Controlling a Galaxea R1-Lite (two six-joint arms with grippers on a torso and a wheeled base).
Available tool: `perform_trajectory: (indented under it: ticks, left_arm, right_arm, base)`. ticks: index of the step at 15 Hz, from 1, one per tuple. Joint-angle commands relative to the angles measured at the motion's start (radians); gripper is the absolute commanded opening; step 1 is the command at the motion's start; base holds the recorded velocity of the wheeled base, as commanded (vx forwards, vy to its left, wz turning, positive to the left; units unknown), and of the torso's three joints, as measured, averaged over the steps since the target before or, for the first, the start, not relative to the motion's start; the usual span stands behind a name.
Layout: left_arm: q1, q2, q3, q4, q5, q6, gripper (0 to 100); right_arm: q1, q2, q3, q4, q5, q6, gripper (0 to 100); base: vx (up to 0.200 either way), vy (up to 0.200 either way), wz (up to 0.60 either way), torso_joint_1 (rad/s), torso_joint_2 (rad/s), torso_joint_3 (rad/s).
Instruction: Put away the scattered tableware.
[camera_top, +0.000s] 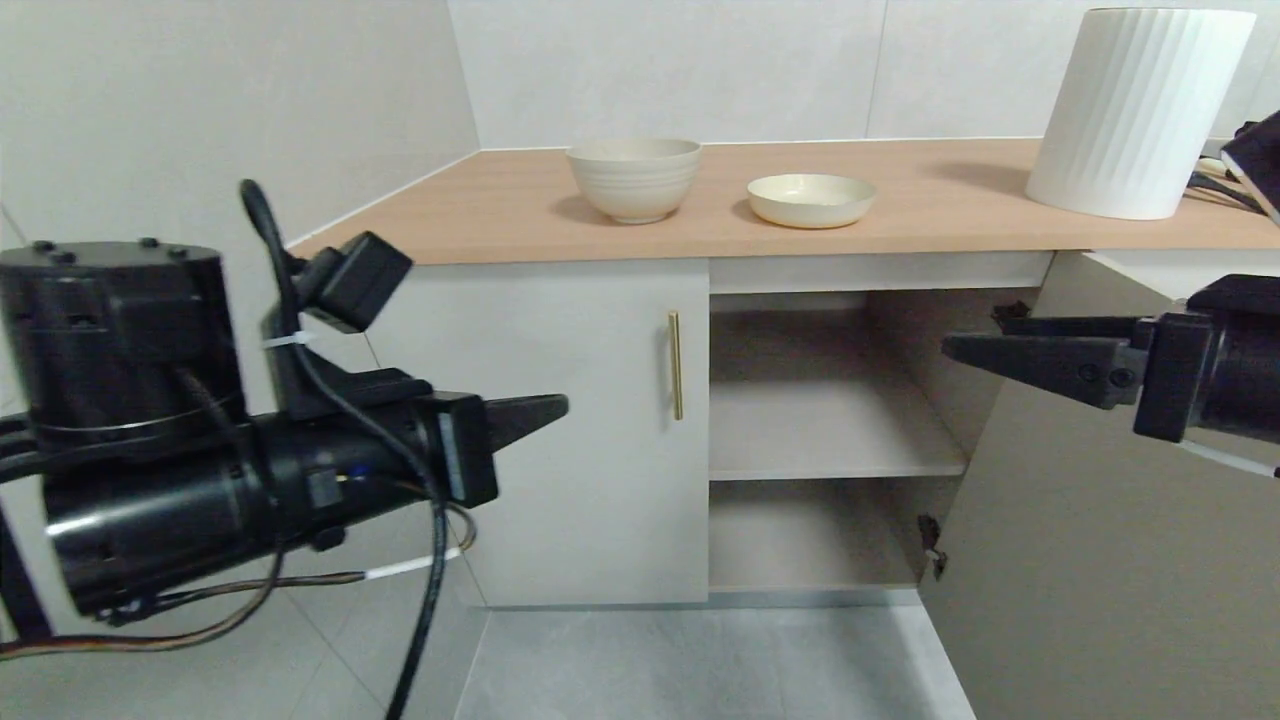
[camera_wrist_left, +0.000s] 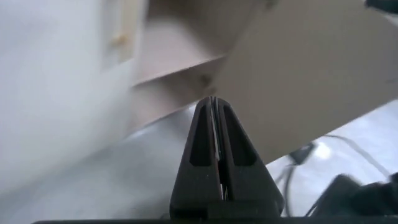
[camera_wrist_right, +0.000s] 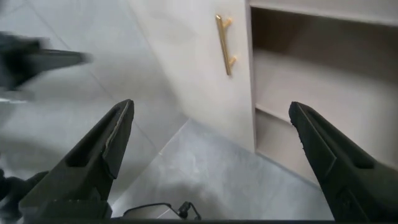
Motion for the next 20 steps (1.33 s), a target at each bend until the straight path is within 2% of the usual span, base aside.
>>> perform_trajectory:
  ticks: [1,2,8,9,20]
  left_arm:
    - [0.103,-0.186,0.025,0.106,-0.005,0.045,0]
    - [0.135,-0.212,0.029,0.142,-0.009,0.047,0]
    - [0.137,-0.206,0.016,0.149,-0.011,0.054,0]
    - [0.137,-0.212,0.015,0.142,-0.011,0.054,100]
    - [0.135,-0.232,0.002,0.141,-0.011,0.056,100]
  right_arm:
    - [-0.004,0.047,-0.003,-0.002,0.0,0.014,100]
    - [-0.004,0.05,-0.014,-0.002,-0.011,0.046,100]
    - [0.006,-0.001,-0.019,0.007,-0.132,0.055,100]
    - [0.008,-0.014,-0.019,0.007,-0.134,0.055,100]
    - [0.008,-0.042,-0.017,0.009,-0.134,0.054,100]
  base:
    - [0.0,0.0,0.0,0.0,0.0,0.0]
    - [0.0,0.0,0.0,0.0,0.0,0.0]
    - [0.0,0.0,0.0,0.0,0.0,0.0]
    - [0.0,0.0,0.0,0.0,0.0,0.0]
    - [0.0,0.0,0.0,0.0,0.0,0.0]
